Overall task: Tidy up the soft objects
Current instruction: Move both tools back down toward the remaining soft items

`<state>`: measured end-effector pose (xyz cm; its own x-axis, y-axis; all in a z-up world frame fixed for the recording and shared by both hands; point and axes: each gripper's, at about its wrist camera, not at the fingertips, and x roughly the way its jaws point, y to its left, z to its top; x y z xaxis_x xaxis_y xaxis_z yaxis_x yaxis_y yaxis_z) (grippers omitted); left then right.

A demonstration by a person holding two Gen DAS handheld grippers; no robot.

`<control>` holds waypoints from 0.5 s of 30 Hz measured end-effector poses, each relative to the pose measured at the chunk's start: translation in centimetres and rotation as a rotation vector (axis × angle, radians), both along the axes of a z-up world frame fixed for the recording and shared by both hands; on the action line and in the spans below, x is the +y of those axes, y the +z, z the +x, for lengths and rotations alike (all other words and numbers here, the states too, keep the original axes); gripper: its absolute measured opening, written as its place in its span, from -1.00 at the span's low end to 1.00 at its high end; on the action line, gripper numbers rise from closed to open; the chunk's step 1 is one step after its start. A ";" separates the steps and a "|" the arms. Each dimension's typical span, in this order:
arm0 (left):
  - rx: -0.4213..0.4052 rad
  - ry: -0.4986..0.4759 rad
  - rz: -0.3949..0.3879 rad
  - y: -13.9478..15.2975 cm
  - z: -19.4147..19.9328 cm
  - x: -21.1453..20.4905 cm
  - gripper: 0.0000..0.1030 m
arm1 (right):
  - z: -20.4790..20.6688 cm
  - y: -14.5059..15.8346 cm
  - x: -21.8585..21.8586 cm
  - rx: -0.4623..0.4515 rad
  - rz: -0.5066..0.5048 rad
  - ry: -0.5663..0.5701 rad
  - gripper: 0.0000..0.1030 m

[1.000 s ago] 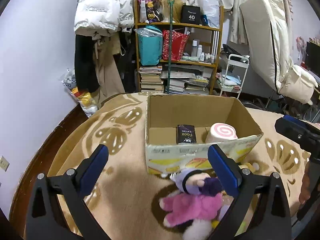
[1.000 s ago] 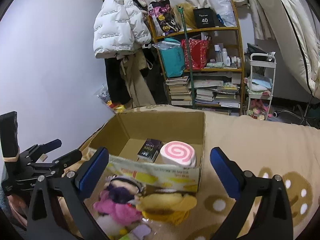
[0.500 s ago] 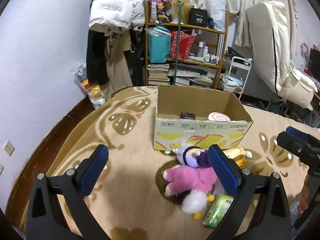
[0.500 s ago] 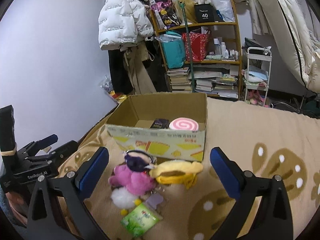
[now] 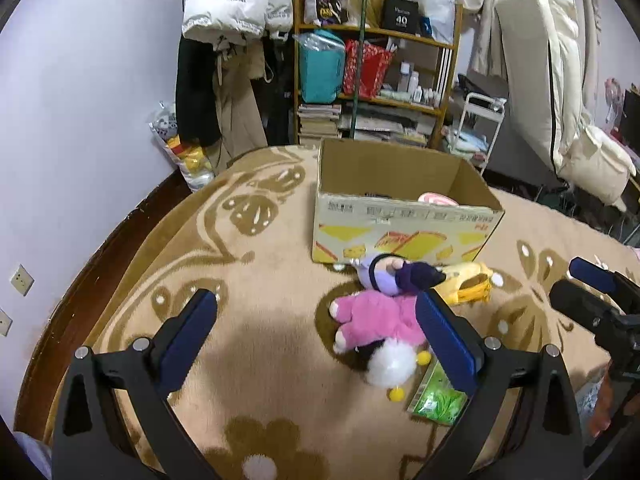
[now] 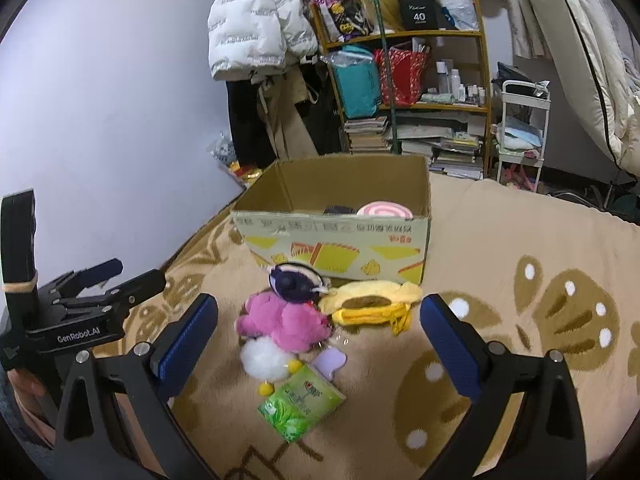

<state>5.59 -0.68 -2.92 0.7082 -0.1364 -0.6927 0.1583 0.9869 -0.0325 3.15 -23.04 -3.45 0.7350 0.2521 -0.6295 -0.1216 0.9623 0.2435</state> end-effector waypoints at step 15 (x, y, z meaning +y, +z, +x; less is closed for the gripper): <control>0.216 -0.040 -0.037 -4.3 3.7 -0.6 0.92 | 2.0 -4.6 1.7 0.191 -0.054 0.038 0.95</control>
